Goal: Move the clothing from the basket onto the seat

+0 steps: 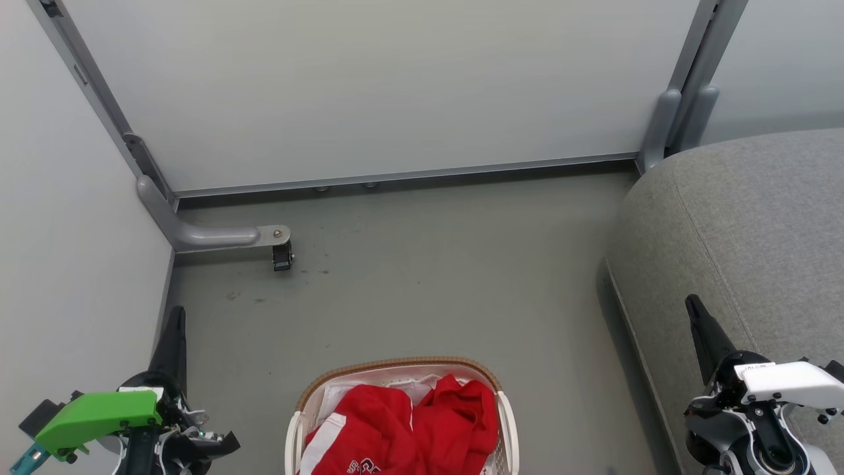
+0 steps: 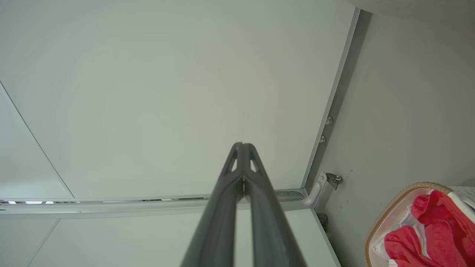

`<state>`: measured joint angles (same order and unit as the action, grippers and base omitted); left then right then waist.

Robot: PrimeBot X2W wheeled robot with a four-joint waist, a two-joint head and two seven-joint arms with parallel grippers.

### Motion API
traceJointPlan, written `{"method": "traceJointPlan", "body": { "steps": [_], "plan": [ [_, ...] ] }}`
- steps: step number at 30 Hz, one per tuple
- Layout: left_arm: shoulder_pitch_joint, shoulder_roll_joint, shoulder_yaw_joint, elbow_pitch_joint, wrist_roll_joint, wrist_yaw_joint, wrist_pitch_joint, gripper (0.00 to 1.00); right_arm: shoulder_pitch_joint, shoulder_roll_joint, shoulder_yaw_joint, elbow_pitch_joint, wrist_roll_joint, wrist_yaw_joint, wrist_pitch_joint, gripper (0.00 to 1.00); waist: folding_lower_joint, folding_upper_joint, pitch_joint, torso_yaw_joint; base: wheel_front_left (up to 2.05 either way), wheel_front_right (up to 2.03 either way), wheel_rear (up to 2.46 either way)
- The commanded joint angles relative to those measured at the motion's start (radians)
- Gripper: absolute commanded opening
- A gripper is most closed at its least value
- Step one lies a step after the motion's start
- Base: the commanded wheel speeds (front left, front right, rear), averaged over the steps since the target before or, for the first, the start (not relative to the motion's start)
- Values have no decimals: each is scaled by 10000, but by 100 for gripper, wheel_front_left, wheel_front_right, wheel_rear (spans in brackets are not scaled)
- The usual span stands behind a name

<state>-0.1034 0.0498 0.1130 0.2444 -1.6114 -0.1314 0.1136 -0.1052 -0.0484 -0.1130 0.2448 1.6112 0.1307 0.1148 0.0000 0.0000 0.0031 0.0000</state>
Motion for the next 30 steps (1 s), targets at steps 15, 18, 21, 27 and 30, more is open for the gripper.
{"method": "traceJointPlan", "body": {
  "steps": [15,18,21,27,30],
  "plan": [
    [-144,9,19,-5,-20,19,29,0,-83,-55,-16,-24,25,0,3,0,0,0,0,0,0,0,0],
    [-144,9,19,-5,-20,19,29,0,-83,-55,-16,-24,25,0,3,0,0,0,0,0,0,0,0],
    [-144,9,19,-5,-20,19,29,0,-83,-55,-16,-24,25,0,3,0,0,0,0,0,0,0,0],
    [-144,9,19,-5,-20,20,29,0,-83,-55,-16,-24,25,0,3,0,0,0,0,0,0,0,0],
    [-144,9,19,-5,-20,20,29,0,-83,-55,-16,-24,25,0,3,0,0,0,0,0,0,0,0]
  ]
}}
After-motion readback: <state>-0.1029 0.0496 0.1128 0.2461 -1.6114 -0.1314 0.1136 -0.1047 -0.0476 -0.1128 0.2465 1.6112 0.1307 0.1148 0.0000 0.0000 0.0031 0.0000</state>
